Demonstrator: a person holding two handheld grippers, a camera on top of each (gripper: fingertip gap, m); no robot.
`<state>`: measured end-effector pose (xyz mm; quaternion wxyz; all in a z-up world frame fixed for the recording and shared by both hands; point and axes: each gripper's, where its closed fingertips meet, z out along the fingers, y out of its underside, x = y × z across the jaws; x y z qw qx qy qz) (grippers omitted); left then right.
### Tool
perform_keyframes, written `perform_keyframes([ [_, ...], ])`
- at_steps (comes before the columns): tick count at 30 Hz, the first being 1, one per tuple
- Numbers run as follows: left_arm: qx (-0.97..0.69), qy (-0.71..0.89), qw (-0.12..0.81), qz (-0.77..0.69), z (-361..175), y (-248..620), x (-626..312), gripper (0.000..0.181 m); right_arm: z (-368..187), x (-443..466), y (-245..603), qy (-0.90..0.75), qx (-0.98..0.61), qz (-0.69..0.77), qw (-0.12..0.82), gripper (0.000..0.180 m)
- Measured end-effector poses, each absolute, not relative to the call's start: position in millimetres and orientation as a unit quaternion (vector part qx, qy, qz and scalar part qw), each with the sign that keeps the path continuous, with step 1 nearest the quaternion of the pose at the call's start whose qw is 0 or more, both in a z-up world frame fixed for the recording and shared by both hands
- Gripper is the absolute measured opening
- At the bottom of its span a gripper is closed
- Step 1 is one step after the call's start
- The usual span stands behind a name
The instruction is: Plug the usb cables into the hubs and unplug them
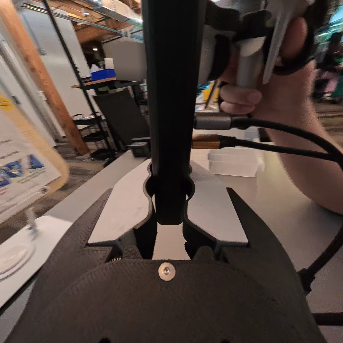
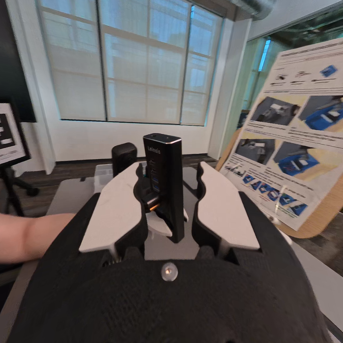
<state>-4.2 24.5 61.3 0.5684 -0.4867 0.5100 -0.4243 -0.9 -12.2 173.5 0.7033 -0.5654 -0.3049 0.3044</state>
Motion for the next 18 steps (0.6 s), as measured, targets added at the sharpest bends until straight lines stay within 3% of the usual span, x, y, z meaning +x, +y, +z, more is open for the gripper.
perform_keyframes([
  [6, -0.546, 0.406, 0.663, -0.313, 76, 78, -45, 0.029, 182, -9, -7, -0.202, -0.569, 0.204, 0.771, 0.044],
  [13, -0.581, 0.320, 0.699, -0.267, 71, 117, -82, 0.029, 143, -64, 35, -0.248, -0.615, 0.082, 0.744, 0.044],
  [18, -0.580, 0.301, 0.708, -0.267, 71, 123, -91, 0.029, 120, -95, 57, -0.249, -0.650, 0.167, 0.698, 0.039],
])
